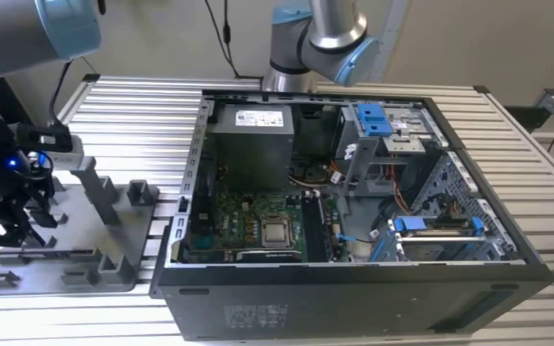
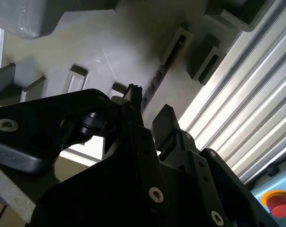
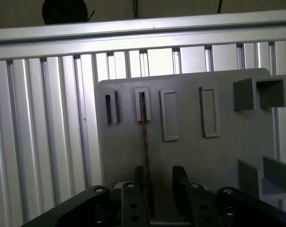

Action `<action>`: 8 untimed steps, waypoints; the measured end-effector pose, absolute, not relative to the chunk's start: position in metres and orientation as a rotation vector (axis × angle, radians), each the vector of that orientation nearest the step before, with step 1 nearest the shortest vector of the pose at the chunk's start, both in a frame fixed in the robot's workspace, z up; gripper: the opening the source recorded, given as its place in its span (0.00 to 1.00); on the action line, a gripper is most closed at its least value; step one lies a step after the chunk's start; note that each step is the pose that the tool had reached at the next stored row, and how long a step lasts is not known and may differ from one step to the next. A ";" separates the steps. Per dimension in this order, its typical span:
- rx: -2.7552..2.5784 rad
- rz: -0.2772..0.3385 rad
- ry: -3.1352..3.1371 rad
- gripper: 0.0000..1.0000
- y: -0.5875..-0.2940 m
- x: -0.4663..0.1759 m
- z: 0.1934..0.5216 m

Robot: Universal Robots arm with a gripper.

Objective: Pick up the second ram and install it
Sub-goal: 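Pick up the second ram and move it above second insertion slot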

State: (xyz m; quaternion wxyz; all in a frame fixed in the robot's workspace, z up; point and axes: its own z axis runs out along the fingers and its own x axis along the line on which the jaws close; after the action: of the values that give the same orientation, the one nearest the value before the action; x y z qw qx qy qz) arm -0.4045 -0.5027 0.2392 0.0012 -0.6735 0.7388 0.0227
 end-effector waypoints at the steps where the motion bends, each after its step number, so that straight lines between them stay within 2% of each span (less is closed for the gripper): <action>1: -2.116 0.072 2.317 0.38 -0.503 -0.405 0.238; 8: -2.129 0.073 2.304 0.38 -0.506 -0.405 0.230</action>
State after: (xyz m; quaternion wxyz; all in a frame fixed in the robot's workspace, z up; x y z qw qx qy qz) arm -0.4048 -0.5064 0.2304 0.0016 -0.6785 0.7343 0.0233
